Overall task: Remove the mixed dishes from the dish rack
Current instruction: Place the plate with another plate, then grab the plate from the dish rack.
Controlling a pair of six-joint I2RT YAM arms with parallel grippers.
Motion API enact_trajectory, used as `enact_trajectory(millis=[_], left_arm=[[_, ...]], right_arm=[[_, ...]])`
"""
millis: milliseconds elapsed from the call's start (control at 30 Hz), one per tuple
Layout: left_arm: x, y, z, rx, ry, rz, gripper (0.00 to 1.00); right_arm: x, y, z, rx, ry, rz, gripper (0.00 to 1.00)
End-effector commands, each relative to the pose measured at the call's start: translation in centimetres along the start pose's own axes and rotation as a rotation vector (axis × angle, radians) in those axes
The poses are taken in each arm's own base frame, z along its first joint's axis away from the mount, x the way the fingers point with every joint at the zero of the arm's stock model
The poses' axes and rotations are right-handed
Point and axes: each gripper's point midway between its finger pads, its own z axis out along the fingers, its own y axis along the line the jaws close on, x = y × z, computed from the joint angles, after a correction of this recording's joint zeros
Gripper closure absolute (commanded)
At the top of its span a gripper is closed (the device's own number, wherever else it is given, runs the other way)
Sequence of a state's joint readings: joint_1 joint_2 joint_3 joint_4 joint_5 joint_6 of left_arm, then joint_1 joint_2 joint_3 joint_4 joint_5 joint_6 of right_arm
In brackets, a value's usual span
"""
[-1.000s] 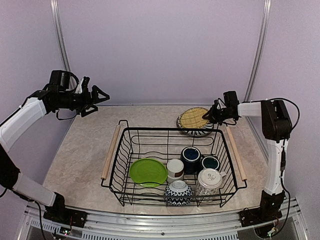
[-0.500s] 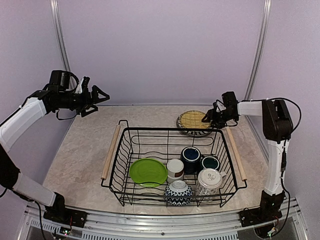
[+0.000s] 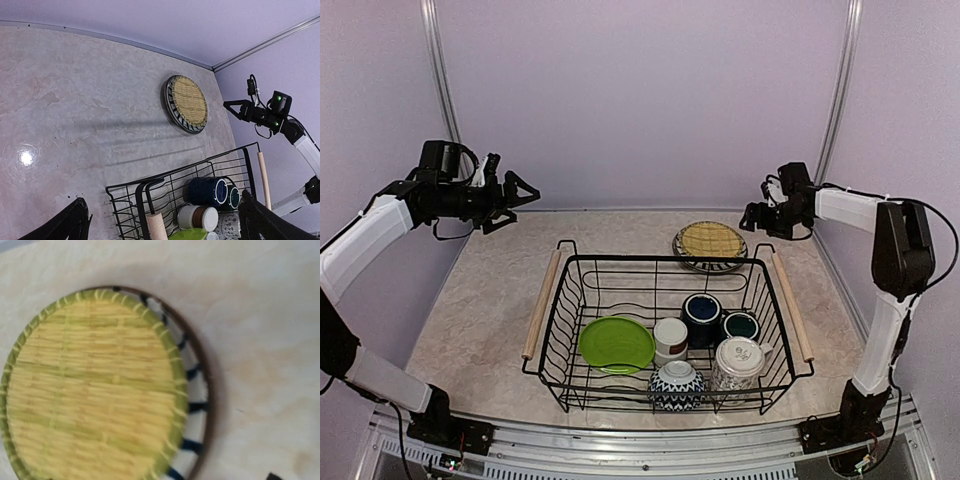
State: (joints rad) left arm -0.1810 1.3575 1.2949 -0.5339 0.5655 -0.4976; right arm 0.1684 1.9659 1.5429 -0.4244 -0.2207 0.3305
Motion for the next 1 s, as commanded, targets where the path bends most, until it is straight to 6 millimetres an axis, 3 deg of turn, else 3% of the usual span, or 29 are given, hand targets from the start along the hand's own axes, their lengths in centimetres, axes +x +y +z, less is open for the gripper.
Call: enact_trajectory(millis=[0,200,500,633,767,967], left_arm=[[-0.3,-0.8,-0.5,0.009,-0.008,0.02,0.01],[-0.3,-0.9,-0.4,0.012,-0.006,0.02,0.01],[-0.3,-0.9,-0.5,0.009,-0.009,0.021,0.01],[-0.3,-0.9,-0.4,0.012,-0.008,0.022,0.01],[-0.3,-0.8,-0.4,0.008,-0.006,0.02,0.01],[-0.2,-0.8,-0.3,0.007,-0.005,0.02,0.01]], right_arm=[[0.1,-1.3,-3.9,0.133,-0.056,-0.076,0.11],[-0.4,-1.7,-9.5,0.209,-0.183,-0.121,0.08],[-1.2,2.9,-16.5,0.037,-0.396,-0.132,0.0],[-1.8,6.4,-19.4,-0.02,-0.478,-0.181,0.0],[-1.5,12.1,-22.0,-0.123,-0.55,-0.309,0.0],[1.3,19.3,-20.6,-0.324,-0.43,-0.482,0.0]])
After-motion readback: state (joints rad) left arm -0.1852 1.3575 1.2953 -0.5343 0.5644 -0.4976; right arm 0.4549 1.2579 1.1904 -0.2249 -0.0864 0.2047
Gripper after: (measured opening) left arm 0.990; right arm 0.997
